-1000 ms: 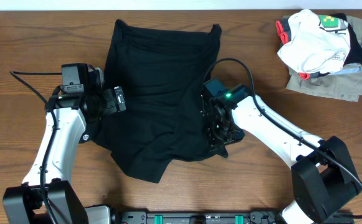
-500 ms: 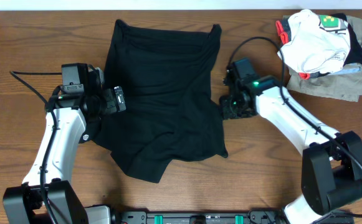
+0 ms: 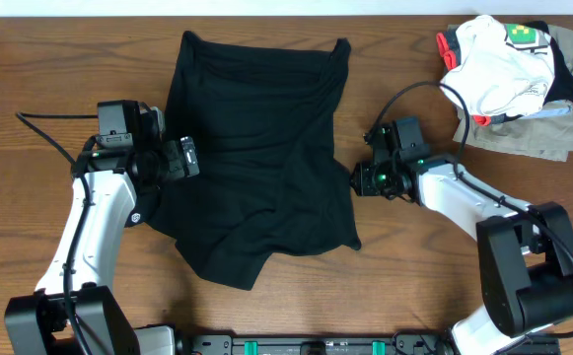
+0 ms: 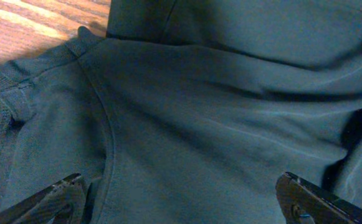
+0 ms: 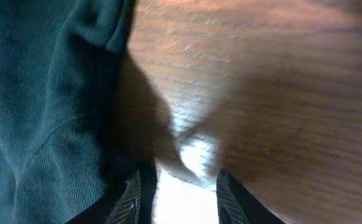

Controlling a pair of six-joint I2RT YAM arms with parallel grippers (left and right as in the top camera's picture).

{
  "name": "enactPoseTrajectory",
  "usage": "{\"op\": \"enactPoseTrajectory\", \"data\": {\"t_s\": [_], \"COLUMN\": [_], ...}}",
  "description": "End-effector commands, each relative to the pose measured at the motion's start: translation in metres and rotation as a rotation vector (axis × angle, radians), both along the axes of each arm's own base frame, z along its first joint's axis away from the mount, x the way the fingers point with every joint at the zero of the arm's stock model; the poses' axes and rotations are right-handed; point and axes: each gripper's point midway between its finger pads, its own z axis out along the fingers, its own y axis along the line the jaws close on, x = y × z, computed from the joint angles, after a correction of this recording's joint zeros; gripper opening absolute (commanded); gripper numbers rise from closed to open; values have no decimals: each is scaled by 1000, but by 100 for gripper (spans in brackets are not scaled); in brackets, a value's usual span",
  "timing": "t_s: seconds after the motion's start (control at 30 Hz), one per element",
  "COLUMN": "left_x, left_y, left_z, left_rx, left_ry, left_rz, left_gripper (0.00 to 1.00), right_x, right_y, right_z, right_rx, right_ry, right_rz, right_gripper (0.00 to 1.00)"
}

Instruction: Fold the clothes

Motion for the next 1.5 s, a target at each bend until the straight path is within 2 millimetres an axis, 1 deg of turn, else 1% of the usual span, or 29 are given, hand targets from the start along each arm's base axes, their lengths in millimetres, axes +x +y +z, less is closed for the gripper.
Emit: {"op": "enactPoseTrajectory", "data": {"t_s": [0.0, 0.13, 0.33, 0.47, 0.57, 0.7, 0.77, 0.8, 0.87, 0.97, 1.13, 1.23, 1.33, 1.47], "left_x": [1, 1, 1, 1, 1, 1, 1, 1, 1, 1, 1, 1, 1, 1], "left_y": [2, 2, 2, 2, 2, 2, 2, 2, 2, 2, 2, 2, 2, 2], "left_z": [-3, -2, -3, -2, -3, -2, -2, -2, -3, -3, -2, -2, -2, -2], "left_rx": [17, 17, 17, 17, 17, 17, 17, 17, 17, 17, 17, 17, 17, 17], "left_ry": [4, 3, 4, 4, 4, 4, 4, 4, 4, 4, 3, 3, 3, 2], "left_rz": [-6, -6, -6, -6, -6, -6, -7, -7, -7, -7, -7, -6, -6, -6], "left_gripper": [98, 98, 98, 98, 98, 98, 98, 98, 98, 98, 98, 98, 98, 98], "right_x": [-6, -4, -12, -20, -25, -27, -28, -28, -30, -32, -23, -12, -2, 14], "right_y": [12, 15, 25, 37, 42, 41, 38, 36, 35, 34, 33, 26, 14, -11], "right_z": [5, 7, 9, 11, 10, 2, -7, -14, -25, -36, -32, -22, -6, 24], "right_rx": [61, 70, 107, 125, 113, 77, 57, 42, 36, 32, 35, 49, 53, 25], "right_ry": [-21, -41, -35, -40, -40, -27, -13, 1, 24, 45, 24, 16, 18, 0], "right_rz": [81, 95, 161, 226, 257, 257, 250, 246, 244, 243, 224, 173, 137, 85], "right_gripper": [38, 38, 38, 41, 48, 50, 50, 50, 47, 37, 15, 1, 1, 1]}}
